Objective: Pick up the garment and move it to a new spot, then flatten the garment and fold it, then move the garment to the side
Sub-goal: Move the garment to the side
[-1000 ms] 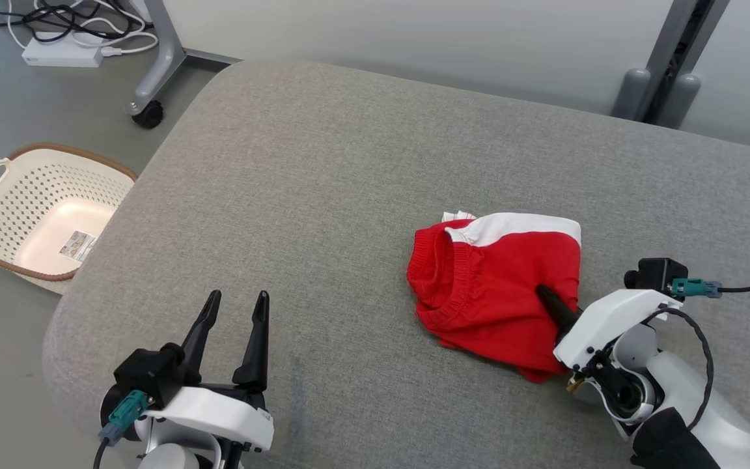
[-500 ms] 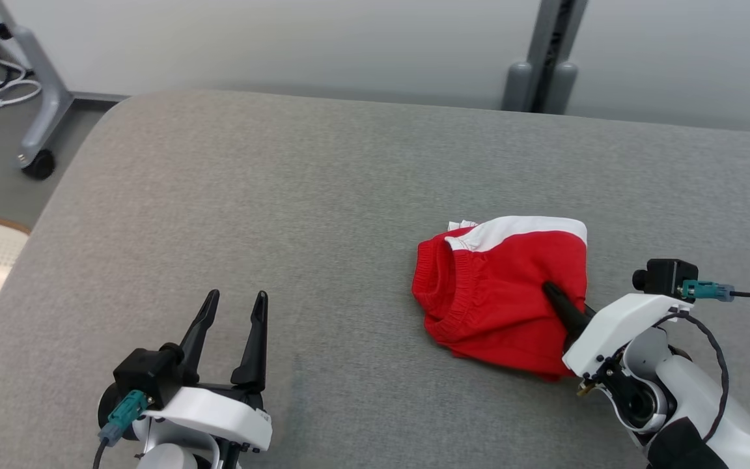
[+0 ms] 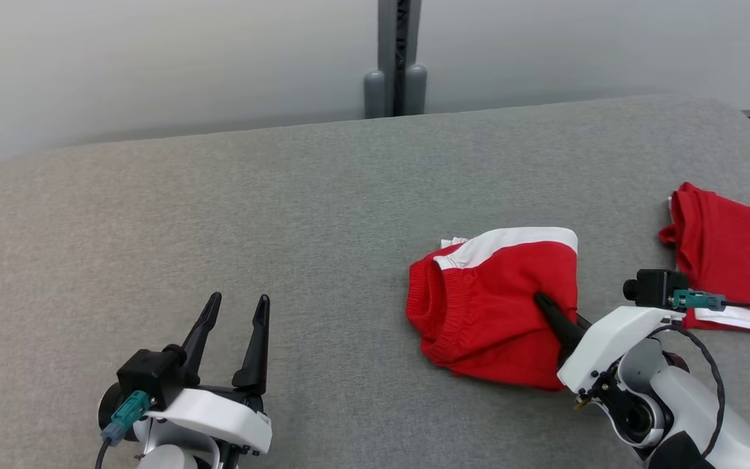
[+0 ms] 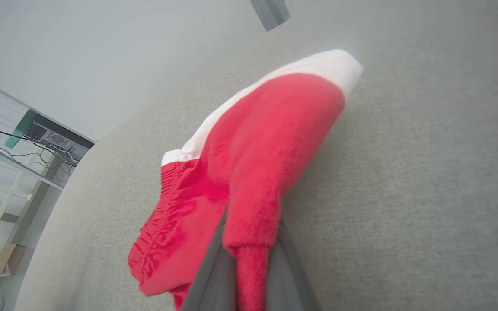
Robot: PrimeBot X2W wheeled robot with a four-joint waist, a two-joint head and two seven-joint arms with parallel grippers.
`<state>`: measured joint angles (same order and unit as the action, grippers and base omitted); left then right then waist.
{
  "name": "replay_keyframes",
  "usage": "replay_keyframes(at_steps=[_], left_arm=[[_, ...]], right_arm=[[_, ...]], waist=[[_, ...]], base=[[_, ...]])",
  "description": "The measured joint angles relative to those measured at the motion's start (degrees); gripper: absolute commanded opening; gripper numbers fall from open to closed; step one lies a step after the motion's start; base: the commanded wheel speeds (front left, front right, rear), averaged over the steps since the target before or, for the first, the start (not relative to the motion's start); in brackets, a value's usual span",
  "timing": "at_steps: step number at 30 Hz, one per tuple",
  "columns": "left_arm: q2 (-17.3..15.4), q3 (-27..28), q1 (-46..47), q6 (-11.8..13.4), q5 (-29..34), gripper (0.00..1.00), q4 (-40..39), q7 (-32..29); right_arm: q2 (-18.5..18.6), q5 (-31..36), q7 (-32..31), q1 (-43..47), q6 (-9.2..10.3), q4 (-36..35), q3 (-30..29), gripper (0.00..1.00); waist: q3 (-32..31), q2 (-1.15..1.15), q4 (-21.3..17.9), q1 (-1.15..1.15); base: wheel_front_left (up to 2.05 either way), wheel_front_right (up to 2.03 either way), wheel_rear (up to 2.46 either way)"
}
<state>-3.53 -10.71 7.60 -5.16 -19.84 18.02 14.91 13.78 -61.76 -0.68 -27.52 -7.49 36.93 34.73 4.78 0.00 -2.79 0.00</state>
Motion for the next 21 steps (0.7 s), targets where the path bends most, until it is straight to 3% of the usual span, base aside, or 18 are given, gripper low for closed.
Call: replay_keyframes(at_steps=[9,21], left_arm=[[0.1,-0.6,1.0,0.0,-0.3,1.0,0.2,0.0],[0.3,-1.1,2.3,0.2,-0.4,1.0,-0.2,0.0]], right_arm=[[3.7,2.3,-0.9,-2.3,0.0,-2.0,1.5,0.0],[11.3,3.8,-4.2,-10.4,0.0,-1.6,4.9,0.0]], waist=[[0.1,0.0,-5.3,0.0],[3.5,0.0,-6.5,0.0]], base=[[0.0,0.0,0.0],[0.0,0.0,0.0]])
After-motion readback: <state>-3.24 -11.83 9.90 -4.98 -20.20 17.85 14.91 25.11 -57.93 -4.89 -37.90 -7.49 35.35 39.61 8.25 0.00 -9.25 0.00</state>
